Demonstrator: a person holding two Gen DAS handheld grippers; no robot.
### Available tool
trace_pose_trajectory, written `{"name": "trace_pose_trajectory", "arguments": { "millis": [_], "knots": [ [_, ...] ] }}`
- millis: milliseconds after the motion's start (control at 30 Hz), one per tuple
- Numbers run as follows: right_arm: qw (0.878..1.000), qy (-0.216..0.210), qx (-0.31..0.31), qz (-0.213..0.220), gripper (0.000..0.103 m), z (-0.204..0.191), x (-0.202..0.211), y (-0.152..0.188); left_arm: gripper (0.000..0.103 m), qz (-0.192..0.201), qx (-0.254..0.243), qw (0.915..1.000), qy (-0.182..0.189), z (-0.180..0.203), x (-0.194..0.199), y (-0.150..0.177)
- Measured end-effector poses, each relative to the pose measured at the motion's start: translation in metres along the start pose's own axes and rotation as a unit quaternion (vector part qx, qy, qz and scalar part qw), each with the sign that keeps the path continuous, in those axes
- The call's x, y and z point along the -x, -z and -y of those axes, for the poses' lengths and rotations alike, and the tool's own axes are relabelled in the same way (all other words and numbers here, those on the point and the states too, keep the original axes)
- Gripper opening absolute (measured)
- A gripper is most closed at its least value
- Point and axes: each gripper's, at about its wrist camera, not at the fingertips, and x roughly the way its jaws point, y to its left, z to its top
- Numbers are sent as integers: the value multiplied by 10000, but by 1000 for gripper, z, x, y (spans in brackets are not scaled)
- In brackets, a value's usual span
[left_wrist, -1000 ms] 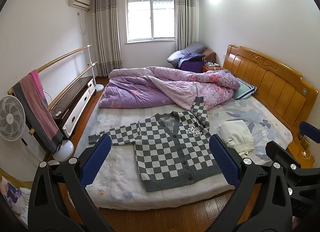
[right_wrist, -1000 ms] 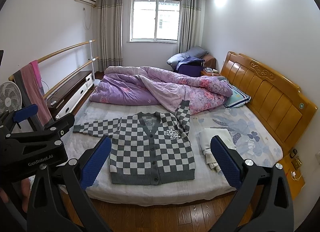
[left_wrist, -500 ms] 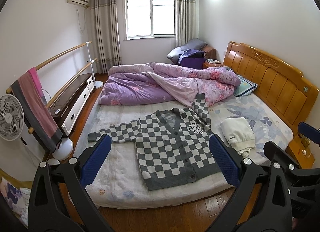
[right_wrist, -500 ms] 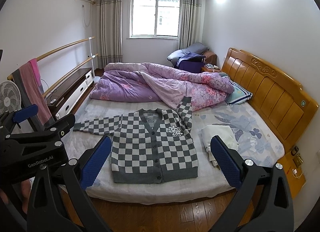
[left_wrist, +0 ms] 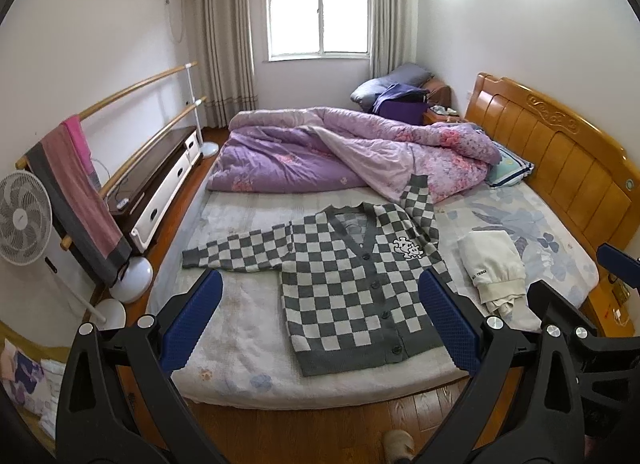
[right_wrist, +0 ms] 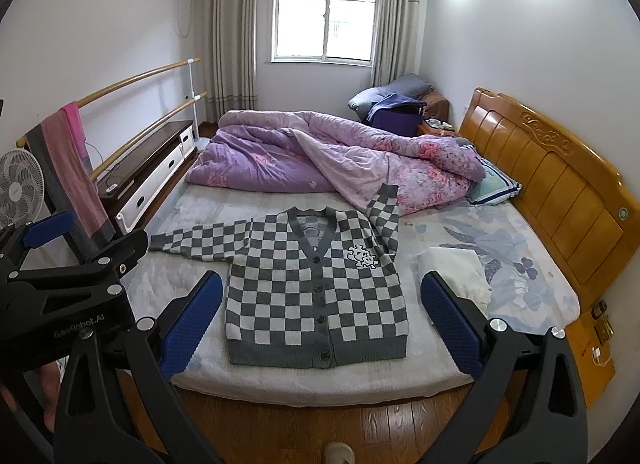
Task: Fold large clothes
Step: 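Move both tools down toward the cardigan's two sleeve cuffs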
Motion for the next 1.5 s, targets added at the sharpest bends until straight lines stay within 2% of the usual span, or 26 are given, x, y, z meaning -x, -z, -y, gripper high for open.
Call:
{"name": "trace_pose_trajectory", "arguments": {
  "millis": [167,433,533,767,867,1133,1500],
  "knots": [
    [9998,-168,21,-115,96,16,-33,-9,98,-174,38,9997,-194,13,-35,-11],
    [9979,-515,268,-298,96,49,-111,-32,98,-488,300,9974,-430,40,-109,-37],
    [9965,-627,404,-375,96,59,-139,-40,98,-579,352,9958,-621,53,-141,-47],
    [9925,-914,520,-621,96,70,-200,-58,98,-889,554,9907,-871,57,-199,-63],
    [9906,-990,574,-746,96,64,-224,-62,98,-987,449,9889,-1018,53,-221,-66],
    [9877,-952,616,-1079,96,33,-287,-79,98,-1325,476,9853,-973,15,-285,-74],
    [9851,-546,465,-1565,96,-60,-380,-95,98,-1882,345,9797,-598,-97,-395,-81]
  ]
}}
